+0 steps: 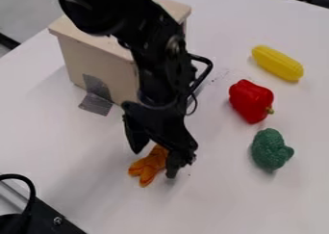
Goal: Take the orange fish and put it on the caisson box
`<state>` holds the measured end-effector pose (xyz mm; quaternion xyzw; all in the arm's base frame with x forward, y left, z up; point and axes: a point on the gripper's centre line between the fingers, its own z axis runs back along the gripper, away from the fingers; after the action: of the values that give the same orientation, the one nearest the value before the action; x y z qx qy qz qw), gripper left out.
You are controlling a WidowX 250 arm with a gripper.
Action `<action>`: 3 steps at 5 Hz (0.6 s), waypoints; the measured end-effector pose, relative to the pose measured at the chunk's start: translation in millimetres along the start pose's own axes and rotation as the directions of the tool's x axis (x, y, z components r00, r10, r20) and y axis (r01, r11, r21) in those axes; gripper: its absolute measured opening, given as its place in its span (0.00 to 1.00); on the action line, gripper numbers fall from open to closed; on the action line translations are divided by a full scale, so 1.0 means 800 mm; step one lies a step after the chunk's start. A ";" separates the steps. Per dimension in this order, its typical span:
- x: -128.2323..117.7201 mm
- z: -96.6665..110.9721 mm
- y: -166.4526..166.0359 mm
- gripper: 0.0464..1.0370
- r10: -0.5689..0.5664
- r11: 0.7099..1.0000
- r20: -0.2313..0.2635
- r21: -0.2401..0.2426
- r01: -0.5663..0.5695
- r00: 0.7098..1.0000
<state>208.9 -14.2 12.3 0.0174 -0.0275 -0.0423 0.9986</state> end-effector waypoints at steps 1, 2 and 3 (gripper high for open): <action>0.004 -0.020 -0.004 0.96 0.002 0.999 0.014 -0.041 -0.001 1.000; 0.011 -0.027 0.002 0.92 -0.024 0.998 0.028 -0.050 0.025 0.999; -0.002 -0.020 0.012 0.63 -0.063 0.998 0.021 -0.027 0.064 0.998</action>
<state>208.9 -3.9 -3.2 0.0039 -0.0367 -0.0744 0.9965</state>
